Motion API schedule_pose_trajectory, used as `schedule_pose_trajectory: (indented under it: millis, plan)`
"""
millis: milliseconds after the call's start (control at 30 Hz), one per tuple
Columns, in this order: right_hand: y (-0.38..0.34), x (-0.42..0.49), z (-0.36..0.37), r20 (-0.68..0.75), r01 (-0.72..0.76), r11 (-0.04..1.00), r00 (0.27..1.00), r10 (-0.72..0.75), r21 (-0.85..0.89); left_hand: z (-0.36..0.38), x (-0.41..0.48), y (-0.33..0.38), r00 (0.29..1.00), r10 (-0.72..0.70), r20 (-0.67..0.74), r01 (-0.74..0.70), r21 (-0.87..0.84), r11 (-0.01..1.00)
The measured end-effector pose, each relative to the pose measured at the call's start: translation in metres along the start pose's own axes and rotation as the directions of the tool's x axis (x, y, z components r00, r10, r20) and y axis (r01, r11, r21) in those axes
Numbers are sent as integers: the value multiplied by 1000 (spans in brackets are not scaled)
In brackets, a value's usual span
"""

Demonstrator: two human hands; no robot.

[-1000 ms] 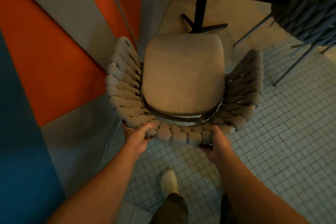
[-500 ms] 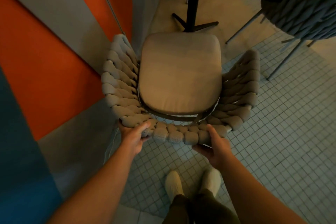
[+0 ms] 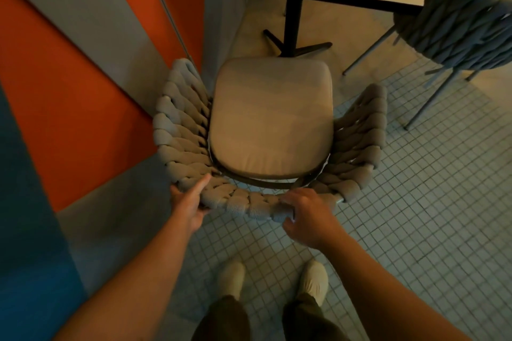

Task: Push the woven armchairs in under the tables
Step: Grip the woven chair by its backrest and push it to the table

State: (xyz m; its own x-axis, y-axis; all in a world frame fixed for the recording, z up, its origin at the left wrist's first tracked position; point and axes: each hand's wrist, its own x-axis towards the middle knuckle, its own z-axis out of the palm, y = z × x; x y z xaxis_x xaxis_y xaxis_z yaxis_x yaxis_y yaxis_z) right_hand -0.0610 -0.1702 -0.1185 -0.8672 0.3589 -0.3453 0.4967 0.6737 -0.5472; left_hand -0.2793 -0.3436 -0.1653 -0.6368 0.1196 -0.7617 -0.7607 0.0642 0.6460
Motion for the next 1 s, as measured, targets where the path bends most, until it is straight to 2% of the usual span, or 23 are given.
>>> schedule_pose_trajectory:
  millis: [67, 133, 267, 400, 667, 800, 1000]
  plan:
    - [-5, 10, -2, 211, -12, 990, 977, 41, -138, -3, 6, 5, 998, -60, 7, 60, 25, 998]
    - [-11, 20, 2, 271, -14, 961, 958, 93, -278, -6, 12, 13, 994, -106, 28, 105, 62, 993]
    - [-16, 34, 17, 140, -114, 917, 974, 180, -383, -3, 20, 19, 987, -137, 79, 127, 122, 984]
    - [-23, 31, 30, -2, -189, 911, 979, 203, -367, -3, 20, 24, 975, -181, 130, 163, 135, 977]
    - [-37, 30, 43, 30, -284, 897, 950, 312, -337, -15, 26, 32, 962, -228, 148, 211, 120, 970]
    - [-49, 39, 52, 31, -275, 909, 954, 299, -314, -20, 36, 45, 981, -162, 110, 148, 125, 981]
    - [-60, 53, 51, -13, -233, 920, 970, 241, -317, -21, 53, 67, 985, -135, 103, 119, 152, 981]
